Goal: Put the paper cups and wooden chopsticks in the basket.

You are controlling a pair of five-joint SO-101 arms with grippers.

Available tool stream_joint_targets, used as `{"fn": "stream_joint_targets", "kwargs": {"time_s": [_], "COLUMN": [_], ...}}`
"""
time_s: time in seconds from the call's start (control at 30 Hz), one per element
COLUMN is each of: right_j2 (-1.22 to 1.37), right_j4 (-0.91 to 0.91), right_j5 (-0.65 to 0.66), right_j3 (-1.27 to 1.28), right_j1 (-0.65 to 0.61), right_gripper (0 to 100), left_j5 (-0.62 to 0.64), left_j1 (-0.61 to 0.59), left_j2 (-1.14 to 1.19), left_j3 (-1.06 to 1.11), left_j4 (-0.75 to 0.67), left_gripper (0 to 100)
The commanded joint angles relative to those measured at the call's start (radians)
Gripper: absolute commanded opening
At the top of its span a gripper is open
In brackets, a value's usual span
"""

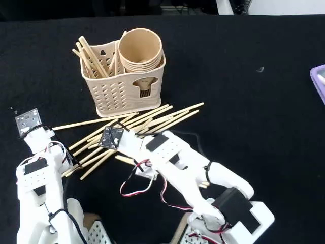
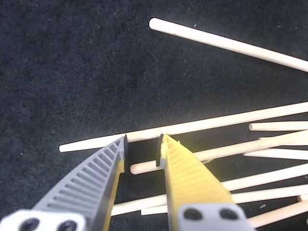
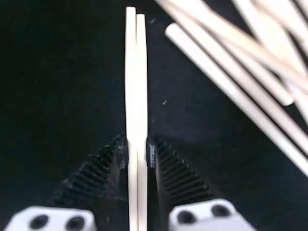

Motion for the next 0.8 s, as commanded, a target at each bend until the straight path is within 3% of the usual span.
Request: {"fn": "stream_joint_targets", "kwargs": {"time_s": [0.0,0.2,0.33,0.4,0.6,0.77], "right_j2": [-0.153,-0.432,-0.582,-0.625,-0.627,-0.573], "right_j4": [0.166,0.336,0.31,0.189,-0.394,-0.674], "right_j5": [0.012,0.005,-0.021,-0.104,-0.295,-0.325], "right_j3": [-0.119,-0.229,-0.312,-0.344,-0.337,-0.383], "right_j1": [-0.02,-0.021,-0.018,-0.018,0.014,0.014], "right_gripper": [1.0,1.0,1.0,1.1,1.1,1.1], "left_j5": [0.005,0.005,0.005,0.005,0.005,0.005], "left_j1": [-0.004,-0.004,-0.004,-0.004,-0.004,-0.004], "left_j2": [-0.014,-0.014,-0.014,-0.014,-0.014,-0.012], "left_j3": [-0.016,-0.016,-0.016,-0.016,-0.016,-0.016], "left_j4": [-0.012,-0.012,-0.014,-0.014,-0.014,-0.014], "left_gripper": [13,13,13,13,13,13]}}
